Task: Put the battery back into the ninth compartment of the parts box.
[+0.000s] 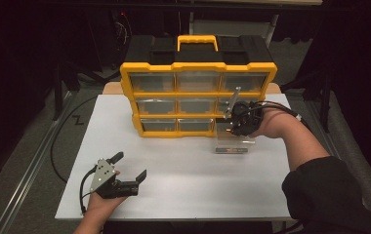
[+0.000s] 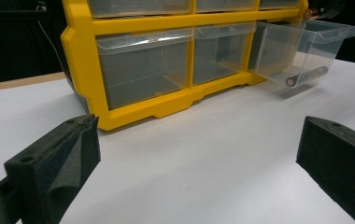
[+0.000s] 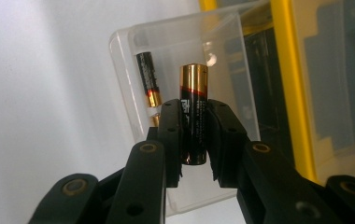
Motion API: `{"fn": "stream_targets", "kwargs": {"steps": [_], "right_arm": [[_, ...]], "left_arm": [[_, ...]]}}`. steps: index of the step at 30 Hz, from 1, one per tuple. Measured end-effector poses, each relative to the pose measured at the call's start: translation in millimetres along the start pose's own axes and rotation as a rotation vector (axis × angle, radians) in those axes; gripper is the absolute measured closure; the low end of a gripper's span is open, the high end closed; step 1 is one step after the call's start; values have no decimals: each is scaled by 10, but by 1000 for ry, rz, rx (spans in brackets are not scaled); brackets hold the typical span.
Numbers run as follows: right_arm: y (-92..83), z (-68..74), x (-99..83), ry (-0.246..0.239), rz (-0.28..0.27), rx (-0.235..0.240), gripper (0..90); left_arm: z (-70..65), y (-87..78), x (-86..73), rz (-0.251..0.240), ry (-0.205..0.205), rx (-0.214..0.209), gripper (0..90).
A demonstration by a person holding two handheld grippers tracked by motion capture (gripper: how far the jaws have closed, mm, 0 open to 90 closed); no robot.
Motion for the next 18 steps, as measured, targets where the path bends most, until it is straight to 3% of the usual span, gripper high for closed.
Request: {"fn": "stream_targets", "kwargs": {"steps": [4,6,7,9,18], "right_arm": [[2,-9,11,-6,-10,4,774],[-2,-20,-6,16,4,-7,671],[-16,2,-20,44,16,13,670],[-21,30,-11,35,6,22,643],[-76,165,-89,75,-1,10,599]], "left_arm": [[-2,0,2,-2,2,-1,3],[-7,3,3,-4,2,-2,3],[-7,3,1,-3,2,-2,3],[-5,6,0,-2,1,-1,3],[-24,21,-16,5,8,-5,3]]}}
Point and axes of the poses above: each handheld gripper's, and its own axes: y roughly forward along the jaws, x roughly out of its top, z roughly to its left, the point moved 10 cm from there along y, roughly forward along the jaws, and after that the axes turned 14 degrees about -y, right-handed, at the moved point
